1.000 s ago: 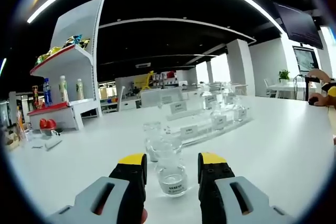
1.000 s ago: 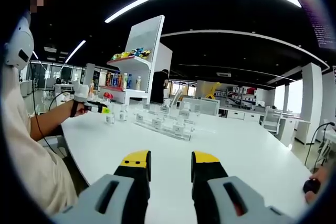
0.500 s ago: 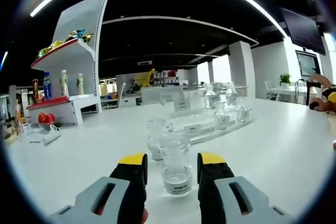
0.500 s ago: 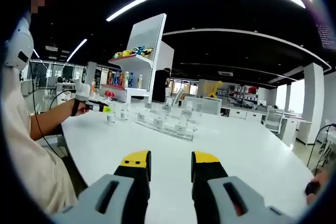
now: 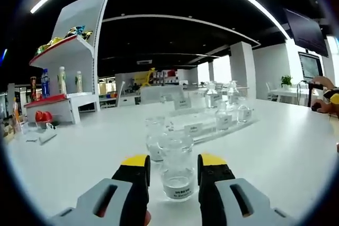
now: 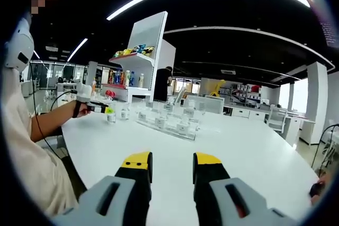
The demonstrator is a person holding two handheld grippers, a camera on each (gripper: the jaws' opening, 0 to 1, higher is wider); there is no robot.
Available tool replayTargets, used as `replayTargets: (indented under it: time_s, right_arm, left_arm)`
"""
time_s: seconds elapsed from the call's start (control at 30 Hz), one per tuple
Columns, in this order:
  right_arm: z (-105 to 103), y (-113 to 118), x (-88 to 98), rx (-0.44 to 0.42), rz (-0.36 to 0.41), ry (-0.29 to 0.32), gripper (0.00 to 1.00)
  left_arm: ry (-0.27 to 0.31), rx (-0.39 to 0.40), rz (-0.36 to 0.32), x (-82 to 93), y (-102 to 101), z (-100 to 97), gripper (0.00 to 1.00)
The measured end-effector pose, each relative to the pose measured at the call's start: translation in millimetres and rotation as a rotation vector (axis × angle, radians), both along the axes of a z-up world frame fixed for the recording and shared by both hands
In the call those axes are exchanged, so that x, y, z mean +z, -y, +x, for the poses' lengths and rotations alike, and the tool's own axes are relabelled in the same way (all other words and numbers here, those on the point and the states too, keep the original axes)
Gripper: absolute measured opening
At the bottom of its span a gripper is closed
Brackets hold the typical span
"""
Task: Identify the label on the chemical reagent bottle, grasp the chemical reagent bottle, and place it in the designated position on the reagent rack
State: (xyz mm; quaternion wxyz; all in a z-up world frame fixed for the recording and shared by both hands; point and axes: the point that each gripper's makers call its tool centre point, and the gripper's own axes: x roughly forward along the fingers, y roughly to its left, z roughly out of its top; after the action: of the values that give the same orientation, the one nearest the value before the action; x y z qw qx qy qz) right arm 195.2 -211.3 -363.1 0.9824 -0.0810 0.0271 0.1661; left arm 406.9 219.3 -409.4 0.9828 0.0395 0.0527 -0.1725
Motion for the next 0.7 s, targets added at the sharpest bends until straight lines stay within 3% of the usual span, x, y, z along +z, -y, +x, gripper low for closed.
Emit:
replayTargets:
  time_s: [0.7]
  right_arm:
    - [10.5, -7.0, -6.8, 0.016, 0.003, -0.023, 0.3]
  left_arm:
    - [-0.002, -0.012, -0.02, 1.3, 1.2, 4.2, 0.25]
